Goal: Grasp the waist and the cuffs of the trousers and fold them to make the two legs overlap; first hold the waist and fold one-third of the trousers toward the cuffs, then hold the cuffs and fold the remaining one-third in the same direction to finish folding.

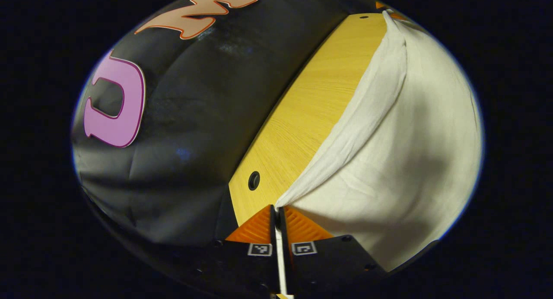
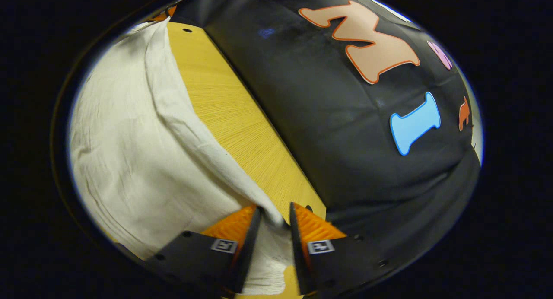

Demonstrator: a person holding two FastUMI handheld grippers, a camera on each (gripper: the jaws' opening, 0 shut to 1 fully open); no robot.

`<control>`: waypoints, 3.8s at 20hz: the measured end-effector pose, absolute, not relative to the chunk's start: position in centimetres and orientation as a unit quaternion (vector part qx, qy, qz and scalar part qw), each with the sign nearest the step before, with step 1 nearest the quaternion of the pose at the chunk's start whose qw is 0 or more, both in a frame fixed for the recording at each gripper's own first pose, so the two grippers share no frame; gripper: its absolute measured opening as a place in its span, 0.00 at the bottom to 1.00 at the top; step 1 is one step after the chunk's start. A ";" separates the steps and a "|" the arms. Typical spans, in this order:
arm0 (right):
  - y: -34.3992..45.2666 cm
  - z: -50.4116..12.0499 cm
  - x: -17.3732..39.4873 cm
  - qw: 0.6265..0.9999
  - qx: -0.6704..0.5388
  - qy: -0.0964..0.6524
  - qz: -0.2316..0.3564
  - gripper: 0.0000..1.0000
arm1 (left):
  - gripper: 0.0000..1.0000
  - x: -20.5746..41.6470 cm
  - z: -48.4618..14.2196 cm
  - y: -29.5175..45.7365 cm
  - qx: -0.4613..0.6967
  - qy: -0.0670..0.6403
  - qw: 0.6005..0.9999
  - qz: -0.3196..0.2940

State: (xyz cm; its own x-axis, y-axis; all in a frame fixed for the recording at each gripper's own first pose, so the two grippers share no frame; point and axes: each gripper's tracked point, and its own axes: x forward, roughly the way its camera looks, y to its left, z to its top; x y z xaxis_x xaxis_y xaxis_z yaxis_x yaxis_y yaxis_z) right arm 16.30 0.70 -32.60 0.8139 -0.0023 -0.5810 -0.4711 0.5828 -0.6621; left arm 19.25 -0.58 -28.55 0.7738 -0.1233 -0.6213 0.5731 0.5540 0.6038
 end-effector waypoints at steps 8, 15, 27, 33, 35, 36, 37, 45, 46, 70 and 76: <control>-2.9 -28.0 13.8 0.910 -0.292 0.285 0.071 0.98 | 0.95 16.0 -23.4 -4.0 0.297 0.232 0.909 -0.175; -10.7 -29.0 9.0 0.924 -0.157 0.350 -0.014 0.98 | 0.95 11.9 -19.2 -8.6 0.142 0.206 0.952 -0.178; -14.7 -33.5 4.7 0.897 0.092 0.422 -0.097 0.99 | 0.96 7.9 -16.9 -13.8 0.067 0.212 0.956 -0.192; -14.2 -36.3 4.9 0.855 0.227 0.449 -0.121 0.93 | 0.96 6.4 -16.8 -14.0 0.069 0.223 0.957 -0.172; -14.4 -37.1 4.7 0.841 0.253 0.459 -0.134 0.90 | 0.96 5.7 -16.6 -13.9 0.074 0.225 0.957 -0.164; -14.5 -37.3 4.6 0.834 0.264 0.465 -0.139 0.82 | 0.96 5.6 -16.6 -13.9 0.074 0.226 0.958 -0.161; -14.1 -37.9 4.5 0.825 0.277 0.471 -0.141 0.87 | 0.96 5.4 -16.7 -13.9 0.072 0.227 0.958 -0.158; -14.4 -38.5 5.5 0.815 0.317 0.463 -0.145 0.24 | 0.96 4.1 -17.2 -13.6 0.064 0.248 0.959 -0.121; -14.9 -38.4 5.6 0.820 0.308 0.460 -0.144 0.16 | 0.96 3.9 -17.1 -13.5 0.063 0.248 0.959 -0.118; -3.7 -22.5 10.2 0.899 0.258 0.351 -0.049 0.21 | 0.96 4.7 -18.2 -5.2 0.018 0.252 0.963 -0.092; 2.7 -20.2 11.0 0.908 0.237 0.346 -0.009 0.21 | 0.97 4.1 -19.5 0.4 0.004 0.259 0.964 -0.065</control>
State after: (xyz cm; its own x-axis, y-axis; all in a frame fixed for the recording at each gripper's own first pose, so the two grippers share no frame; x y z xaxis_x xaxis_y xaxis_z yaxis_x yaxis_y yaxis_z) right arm 10.99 2.71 -20.24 0.7608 0.1486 -0.6318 0.1798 0.8871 0.4252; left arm 4.09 0.38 -19.50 0.8575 -0.1225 -0.4998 0.1271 0.9916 -0.0250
